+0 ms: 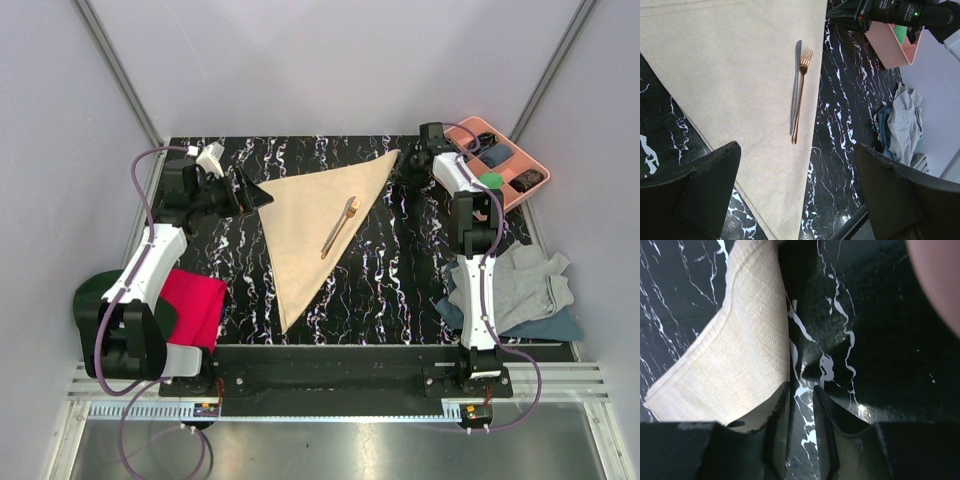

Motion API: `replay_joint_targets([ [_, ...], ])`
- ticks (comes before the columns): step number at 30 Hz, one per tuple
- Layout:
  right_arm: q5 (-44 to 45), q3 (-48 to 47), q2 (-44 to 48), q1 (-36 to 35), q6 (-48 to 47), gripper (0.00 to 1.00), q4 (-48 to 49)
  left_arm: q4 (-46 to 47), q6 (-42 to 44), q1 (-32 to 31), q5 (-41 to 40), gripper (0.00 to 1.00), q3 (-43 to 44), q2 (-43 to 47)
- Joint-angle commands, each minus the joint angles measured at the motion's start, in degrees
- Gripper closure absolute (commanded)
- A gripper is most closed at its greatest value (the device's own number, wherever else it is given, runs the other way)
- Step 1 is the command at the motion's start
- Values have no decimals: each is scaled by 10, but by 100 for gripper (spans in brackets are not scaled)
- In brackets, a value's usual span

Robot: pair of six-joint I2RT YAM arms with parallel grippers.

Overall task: Fold the napkin, place the utensils inside, and roll it up
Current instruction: Fold the napkin

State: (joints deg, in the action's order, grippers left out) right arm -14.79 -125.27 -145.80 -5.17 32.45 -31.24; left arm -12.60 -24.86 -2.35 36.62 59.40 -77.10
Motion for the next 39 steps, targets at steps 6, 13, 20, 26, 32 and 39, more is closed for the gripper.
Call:
replay_joint_targets([
  [6, -27, 13, 0, -4, 28, 66, 44, 16, 10, -2, -5, 3, -2, 5],
  [13, -18, 39, 10, -4, 31, 67, 57, 15, 11, -2, -8, 3, -2, 5],
  [20, -32, 66, 24, -4, 43, 66, 87, 15, 11, -2, -7, 3, -2, 4],
  [26, -38, 76, 24, -5, 48, 65, 87, 14, 10, -2, -8, 3, -2, 3],
  [32, -38, 124, 59, -3, 50, 58, 111, 14, 10, -2, -7, 3, -2, 2],
  [39, -34, 175, 97, -3, 61, 54, 140, 14, 9, -2, -4, 3, -2, 2],
])
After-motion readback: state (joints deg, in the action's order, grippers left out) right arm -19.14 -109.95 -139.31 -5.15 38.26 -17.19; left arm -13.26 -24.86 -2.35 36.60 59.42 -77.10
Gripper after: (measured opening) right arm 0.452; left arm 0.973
